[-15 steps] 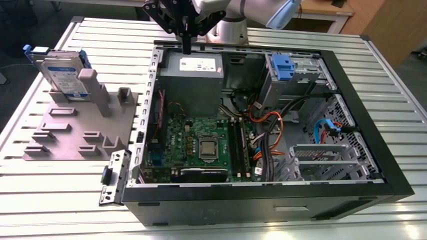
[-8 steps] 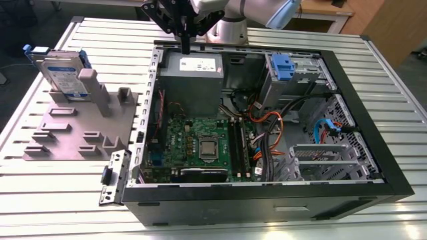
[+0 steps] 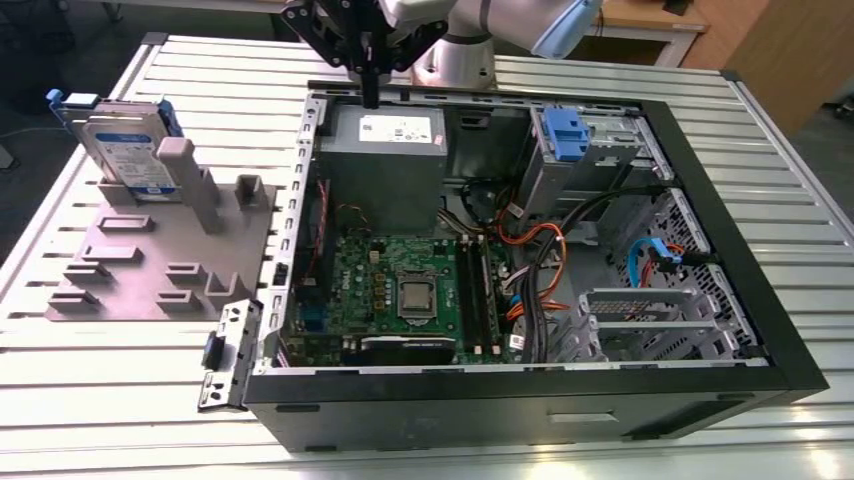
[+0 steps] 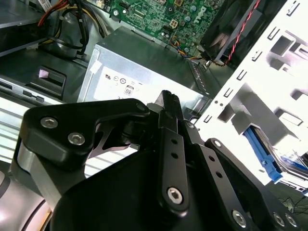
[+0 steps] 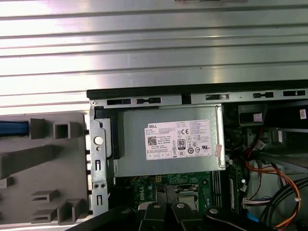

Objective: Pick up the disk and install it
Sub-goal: 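Reach for the disk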

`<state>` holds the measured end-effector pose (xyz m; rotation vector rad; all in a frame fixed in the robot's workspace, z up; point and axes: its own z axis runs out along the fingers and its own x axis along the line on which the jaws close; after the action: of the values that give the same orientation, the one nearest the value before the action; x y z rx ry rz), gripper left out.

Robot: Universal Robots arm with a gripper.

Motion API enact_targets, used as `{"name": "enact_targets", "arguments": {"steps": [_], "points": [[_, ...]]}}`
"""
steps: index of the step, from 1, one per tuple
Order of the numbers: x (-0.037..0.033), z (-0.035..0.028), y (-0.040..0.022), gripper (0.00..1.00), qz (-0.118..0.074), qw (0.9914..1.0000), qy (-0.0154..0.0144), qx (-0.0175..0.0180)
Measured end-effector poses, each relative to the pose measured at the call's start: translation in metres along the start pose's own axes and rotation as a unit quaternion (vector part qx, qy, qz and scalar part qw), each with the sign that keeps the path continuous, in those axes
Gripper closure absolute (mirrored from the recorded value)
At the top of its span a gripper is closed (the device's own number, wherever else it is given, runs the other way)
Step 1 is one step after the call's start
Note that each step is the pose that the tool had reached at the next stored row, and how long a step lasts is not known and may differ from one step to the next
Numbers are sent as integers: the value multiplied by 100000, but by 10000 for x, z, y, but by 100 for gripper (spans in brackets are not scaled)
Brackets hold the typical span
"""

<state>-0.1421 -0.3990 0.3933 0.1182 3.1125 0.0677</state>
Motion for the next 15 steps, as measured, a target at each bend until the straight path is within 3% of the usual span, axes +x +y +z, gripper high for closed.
{"name": "enact_targets", "arguments": {"steps": [15], "points": [[138, -3, -10, 89, -8, 100000, -1, 1]]}}
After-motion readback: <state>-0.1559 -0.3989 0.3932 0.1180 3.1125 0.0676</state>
